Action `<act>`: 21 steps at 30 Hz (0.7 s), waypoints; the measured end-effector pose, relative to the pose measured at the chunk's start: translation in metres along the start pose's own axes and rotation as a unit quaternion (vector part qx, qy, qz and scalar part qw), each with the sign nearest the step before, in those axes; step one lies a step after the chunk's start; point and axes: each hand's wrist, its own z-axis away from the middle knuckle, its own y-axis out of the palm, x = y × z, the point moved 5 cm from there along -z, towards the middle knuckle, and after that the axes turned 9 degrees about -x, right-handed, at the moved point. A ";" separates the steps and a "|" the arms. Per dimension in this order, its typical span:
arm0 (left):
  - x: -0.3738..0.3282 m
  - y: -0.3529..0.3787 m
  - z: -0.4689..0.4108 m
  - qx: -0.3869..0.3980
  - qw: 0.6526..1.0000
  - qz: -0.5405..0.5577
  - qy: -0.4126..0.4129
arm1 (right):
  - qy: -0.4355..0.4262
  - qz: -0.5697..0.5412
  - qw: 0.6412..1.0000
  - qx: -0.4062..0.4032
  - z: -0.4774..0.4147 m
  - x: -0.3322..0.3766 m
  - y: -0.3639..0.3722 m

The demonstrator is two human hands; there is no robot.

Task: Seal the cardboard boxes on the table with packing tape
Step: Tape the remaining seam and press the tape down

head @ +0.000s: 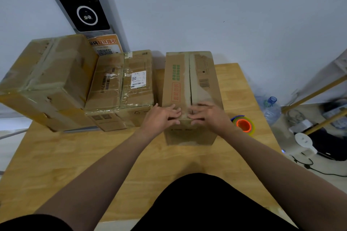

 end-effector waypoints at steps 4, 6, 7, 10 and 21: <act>0.007 -0.004 -0.001 0.020 0.999 0.050 0.003 | -0.011 -0.035 0.998 -0.044 0.025 -0.032 -0.029; 0.010 -0.004 -0.002 0.042 0.996 0.078 0.009 | 0.003 -0.060 0.995 -0.077 0.041 -0.037 -0.045; 0.010 -0.004 -0.002 0.051 0.994 0.095 0.012 | 0.022 -0.077 0.993 -0.090 0.047 -0.041 -0.050; 0.013 -0.007 -0.002 0.075 0.988 0.138 0.008 | 0.121 -0.126 0.978 -0.115 0.064 -0.059 -0.052; -0.001 0.012 0.025 0.039 0.986 0.113 -0.117 | 0.253 -0.176 0.942 -0.134 0.088 -0.047 -0.027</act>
